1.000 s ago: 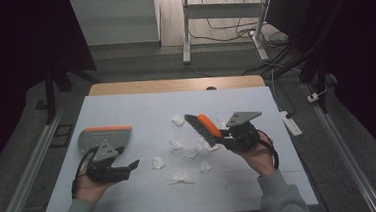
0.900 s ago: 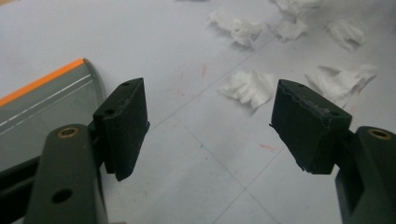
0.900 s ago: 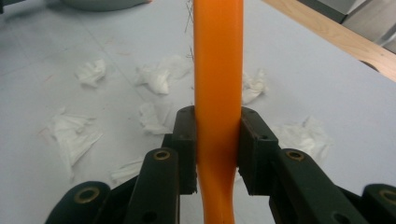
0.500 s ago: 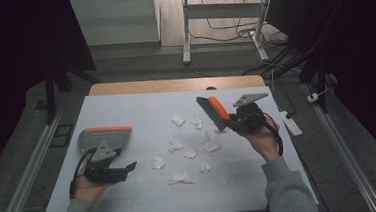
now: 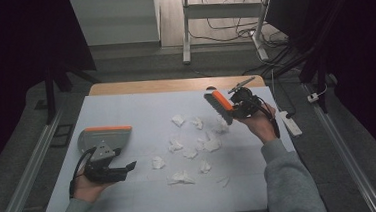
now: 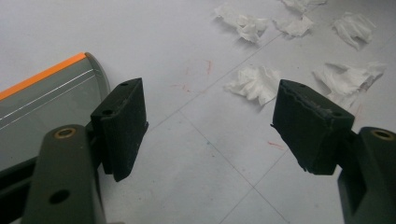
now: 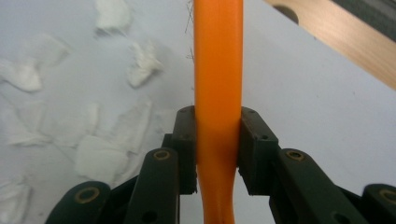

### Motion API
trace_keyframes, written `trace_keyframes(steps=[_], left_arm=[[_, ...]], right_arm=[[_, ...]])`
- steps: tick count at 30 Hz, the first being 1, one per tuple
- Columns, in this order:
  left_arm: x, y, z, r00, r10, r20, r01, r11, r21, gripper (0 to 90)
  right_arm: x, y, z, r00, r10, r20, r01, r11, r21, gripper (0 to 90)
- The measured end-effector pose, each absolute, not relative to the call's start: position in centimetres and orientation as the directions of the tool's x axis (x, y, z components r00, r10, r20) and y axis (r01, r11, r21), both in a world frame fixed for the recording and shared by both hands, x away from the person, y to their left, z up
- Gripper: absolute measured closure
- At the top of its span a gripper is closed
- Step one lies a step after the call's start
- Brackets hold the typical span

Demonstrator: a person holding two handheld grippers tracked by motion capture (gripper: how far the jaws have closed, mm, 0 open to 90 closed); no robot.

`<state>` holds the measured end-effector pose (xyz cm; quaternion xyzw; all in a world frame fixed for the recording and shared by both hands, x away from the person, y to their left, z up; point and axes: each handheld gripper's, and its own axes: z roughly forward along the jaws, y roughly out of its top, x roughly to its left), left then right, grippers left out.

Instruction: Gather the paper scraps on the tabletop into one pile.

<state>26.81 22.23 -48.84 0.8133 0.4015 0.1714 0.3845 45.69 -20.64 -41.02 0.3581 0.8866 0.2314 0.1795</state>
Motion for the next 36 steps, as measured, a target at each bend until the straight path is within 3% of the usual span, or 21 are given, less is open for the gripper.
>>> trace_keyframes(steps=[12, 16, 21, 28, 36], left_arm=[[26.9, 22.3, -48.9, 0.621, 0.784, -0.03, 0.523, -0.385, 0.76, 26.5], [26.9, 22.4, -49.0, 0.622, 0.782, -0.032, 0.522, -0.385, 0.761, 26.5], [27.0, 22.3, -49.0, 0.624, 0.781, -0.03, 0.523, -0.388, 0.759, 26.5], [27.0, 22.3, -49.0, 0.624, 0.781, -0.031, 0.523, -0.388, 0.759, 26.5], [26.9, 22.1, -49.0, 0.629, 0.777, -0.026, 0.521, -0.396, 0.756, 26.5]], right_arm=[[48.4, -18.8, -43.3, -0.665, 0.704, -0.251, 0.608, 0.705, 0.365, 70.9], [49.3, -19.1, -43.3, -0.637, 0.727, -0.256, 0.63, 0.683, 0.37, 70.9], [50.2, -19.3, -43.9, -0.642, 0.711, -0.288, 0.639, 0.703, 0.312, 70.9], [48.8, -17.3, -44.2, -0.736, 0.634, -0.238, 0.575, 0.771, 0.275, 71.0], [44.7, -14.7, -44.1, -0.85, 0.509, -0.134, 0.455, 0.838, 0.301, 71.0]])
